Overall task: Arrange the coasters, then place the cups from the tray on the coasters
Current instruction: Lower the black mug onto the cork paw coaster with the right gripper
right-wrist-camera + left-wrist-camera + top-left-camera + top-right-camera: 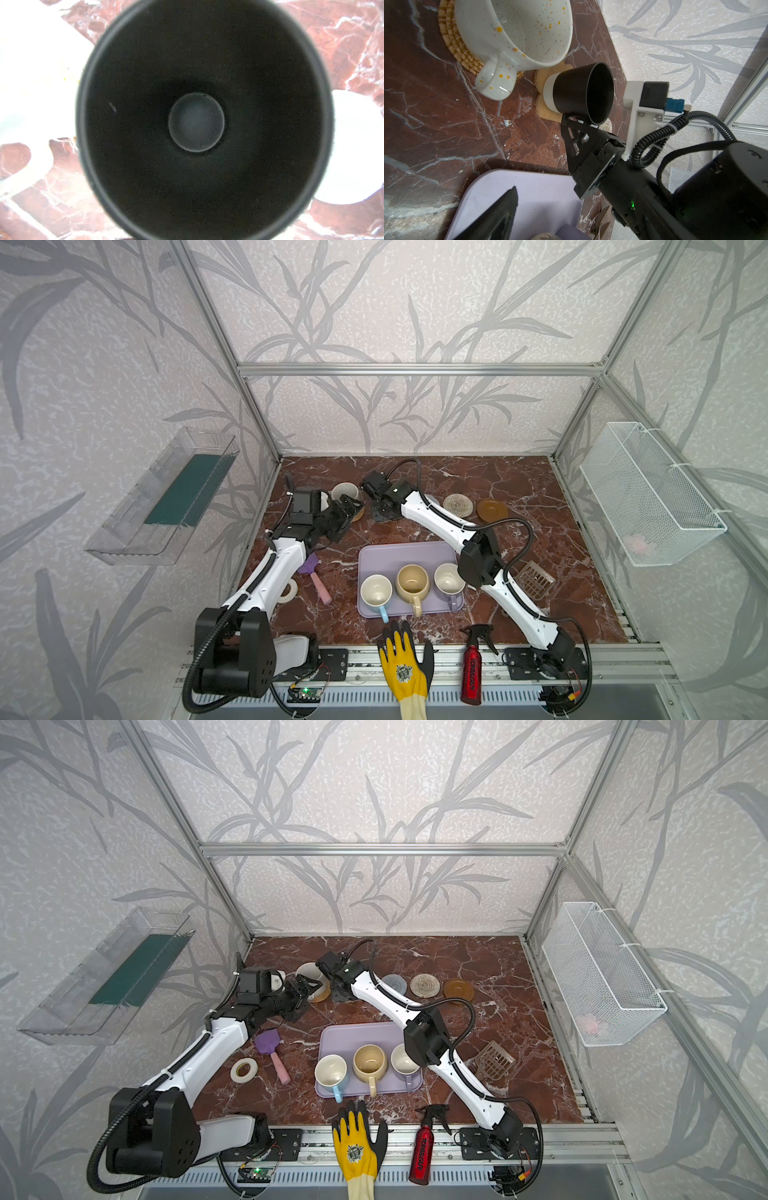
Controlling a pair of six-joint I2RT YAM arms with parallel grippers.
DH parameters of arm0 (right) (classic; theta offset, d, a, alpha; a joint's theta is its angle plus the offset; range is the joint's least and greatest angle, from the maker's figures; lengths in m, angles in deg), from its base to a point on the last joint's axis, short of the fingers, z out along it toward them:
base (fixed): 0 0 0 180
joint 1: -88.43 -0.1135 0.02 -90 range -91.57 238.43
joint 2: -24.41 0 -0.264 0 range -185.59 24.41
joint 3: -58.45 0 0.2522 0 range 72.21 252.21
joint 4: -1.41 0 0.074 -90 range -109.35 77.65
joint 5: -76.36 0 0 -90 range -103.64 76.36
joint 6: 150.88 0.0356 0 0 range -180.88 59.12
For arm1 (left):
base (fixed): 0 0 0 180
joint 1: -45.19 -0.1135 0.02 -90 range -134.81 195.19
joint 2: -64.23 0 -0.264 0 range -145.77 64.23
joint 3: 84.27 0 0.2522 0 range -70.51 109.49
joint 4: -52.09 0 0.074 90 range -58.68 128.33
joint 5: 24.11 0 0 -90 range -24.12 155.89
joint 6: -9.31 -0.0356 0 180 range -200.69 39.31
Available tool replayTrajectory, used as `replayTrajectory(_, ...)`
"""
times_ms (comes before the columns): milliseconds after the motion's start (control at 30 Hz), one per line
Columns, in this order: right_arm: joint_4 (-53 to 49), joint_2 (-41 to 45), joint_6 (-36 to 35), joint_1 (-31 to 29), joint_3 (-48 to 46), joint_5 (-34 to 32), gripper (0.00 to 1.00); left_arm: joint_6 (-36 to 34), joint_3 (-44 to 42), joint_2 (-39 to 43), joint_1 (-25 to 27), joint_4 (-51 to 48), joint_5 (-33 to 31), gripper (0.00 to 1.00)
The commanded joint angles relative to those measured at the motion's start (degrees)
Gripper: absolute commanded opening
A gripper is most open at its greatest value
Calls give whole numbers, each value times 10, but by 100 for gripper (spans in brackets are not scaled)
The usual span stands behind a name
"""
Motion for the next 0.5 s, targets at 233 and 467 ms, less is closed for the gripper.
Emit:
replayTrajectory(233,-5,13,8,-2,11,-3,61,-9,-1,33,-4,-22,-1,89)
replayTrajectory(467,-10,51,2,-2,2,26,99,-43,15,70,-4,-80,-4,96)
